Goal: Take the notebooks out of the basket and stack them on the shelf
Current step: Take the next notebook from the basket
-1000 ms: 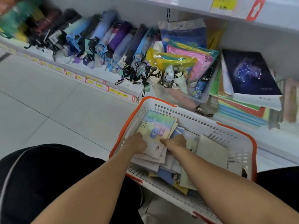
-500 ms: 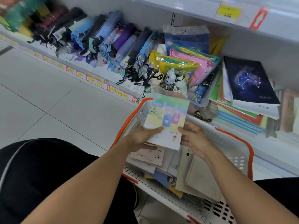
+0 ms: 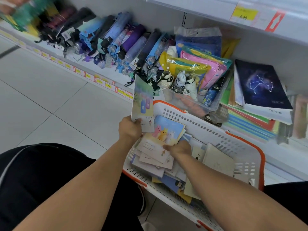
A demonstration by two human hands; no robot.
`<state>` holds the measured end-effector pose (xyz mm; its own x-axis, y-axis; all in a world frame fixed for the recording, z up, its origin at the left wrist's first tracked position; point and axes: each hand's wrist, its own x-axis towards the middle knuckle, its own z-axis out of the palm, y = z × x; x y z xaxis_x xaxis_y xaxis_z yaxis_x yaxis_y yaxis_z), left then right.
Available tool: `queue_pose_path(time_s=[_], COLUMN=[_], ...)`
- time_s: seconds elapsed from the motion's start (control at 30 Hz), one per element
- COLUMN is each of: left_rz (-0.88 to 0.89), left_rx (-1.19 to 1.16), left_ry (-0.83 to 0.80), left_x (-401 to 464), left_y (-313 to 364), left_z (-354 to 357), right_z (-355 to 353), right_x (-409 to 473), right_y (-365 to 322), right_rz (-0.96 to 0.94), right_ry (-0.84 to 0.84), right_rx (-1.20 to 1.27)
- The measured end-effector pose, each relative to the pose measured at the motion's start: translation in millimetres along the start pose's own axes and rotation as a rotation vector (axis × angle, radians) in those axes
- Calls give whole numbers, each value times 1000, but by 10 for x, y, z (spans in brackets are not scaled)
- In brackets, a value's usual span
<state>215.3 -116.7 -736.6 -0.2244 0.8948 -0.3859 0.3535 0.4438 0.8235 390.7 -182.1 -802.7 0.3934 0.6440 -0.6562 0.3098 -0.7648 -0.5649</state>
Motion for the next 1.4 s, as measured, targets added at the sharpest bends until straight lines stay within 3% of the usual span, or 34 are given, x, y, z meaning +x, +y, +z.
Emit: queue_pose_path(time_s=[0.17, 0.33, 0.5, 0.63, 0.73, 0.83, 0.9, 1.07, 1.17, 1.27, 1.33, 1.4], left_rz=[-80, -95, -80, -125, -65, 34, 82, 312, 272, 190, 163, 126], left_rx=[-117, -125, -147, -280, -385, -448, -475, -280, -276, -276, -275, -312], left_ry=[27, 53, -24, -64, -154, -289, -366, -520, -618, -710, -719, -674], left_x=[34, 28, -93, -195, -285, -443, -586, -912, -953, -997, -1038, -1039], left_y=[-35, -28, 32, 204, 536, 1013, 1376, 2041, 2169, 2129, 2111, 2172], left_z=[66, 95, 125, 54, -72, -154, -187, -401, -606, -792, -866, -866], right_z=[-341, -858, -1054, -1295, -1651, -1920, -1988, -2035, -2061, -2102, -2135, -2190], right_x=[113, 28, -46, -192, -383, -552, -633, -975, -1149, -1397, -1589, -1699], right_y=[81, 156, 157, -58, -527, -1007, -1271, -1728, -1760, -1713, -1741, -1840], right_rz=[-89, -162, -234, -324, -470, -488, -526, -657, -660, -663, -697, -740], right_ry=[50, -31, 75, 68, 67, -21, -12, 47, 8, -160, -260, -219], right_rx=[-220, -94, -96, 85, 318, 530, 535, 509, 473, 450, 456, 461])
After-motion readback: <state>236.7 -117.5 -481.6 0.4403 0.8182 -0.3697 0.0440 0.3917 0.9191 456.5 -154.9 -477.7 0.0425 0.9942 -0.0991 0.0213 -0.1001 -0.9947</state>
